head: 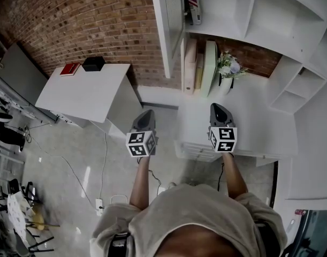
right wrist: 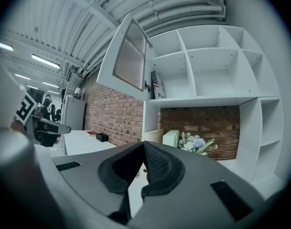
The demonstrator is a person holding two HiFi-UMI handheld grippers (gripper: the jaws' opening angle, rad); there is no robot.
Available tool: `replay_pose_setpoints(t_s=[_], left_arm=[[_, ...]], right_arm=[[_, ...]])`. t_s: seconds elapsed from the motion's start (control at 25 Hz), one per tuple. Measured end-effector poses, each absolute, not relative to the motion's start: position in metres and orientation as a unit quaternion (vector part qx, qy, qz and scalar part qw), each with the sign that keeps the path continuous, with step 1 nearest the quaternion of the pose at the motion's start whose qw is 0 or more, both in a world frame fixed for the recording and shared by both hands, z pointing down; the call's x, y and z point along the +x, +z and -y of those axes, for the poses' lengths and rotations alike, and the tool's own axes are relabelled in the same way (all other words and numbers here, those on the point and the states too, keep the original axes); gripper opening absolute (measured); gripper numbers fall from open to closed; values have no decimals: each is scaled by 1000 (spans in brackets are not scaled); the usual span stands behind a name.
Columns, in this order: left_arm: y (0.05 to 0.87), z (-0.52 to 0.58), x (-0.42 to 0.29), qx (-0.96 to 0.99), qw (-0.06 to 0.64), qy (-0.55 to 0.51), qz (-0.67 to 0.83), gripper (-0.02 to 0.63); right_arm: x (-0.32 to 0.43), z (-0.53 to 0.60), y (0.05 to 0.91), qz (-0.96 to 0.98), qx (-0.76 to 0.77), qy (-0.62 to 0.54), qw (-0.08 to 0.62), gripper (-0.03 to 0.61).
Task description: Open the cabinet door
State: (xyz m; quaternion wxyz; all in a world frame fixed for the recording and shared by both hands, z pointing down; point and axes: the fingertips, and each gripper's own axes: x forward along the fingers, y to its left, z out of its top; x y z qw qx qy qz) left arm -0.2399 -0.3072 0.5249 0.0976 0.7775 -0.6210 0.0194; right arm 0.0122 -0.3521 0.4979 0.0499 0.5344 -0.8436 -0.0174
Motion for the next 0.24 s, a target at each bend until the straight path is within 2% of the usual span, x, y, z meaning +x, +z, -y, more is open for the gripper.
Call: replay_pose_setpoints(t_s=[0.24], left_arm=[[527, 308, -236, 778, 99, 19, 620, 26]], right_arm=[[12, 353, 499, 845, 532, -17, 51, 12]])
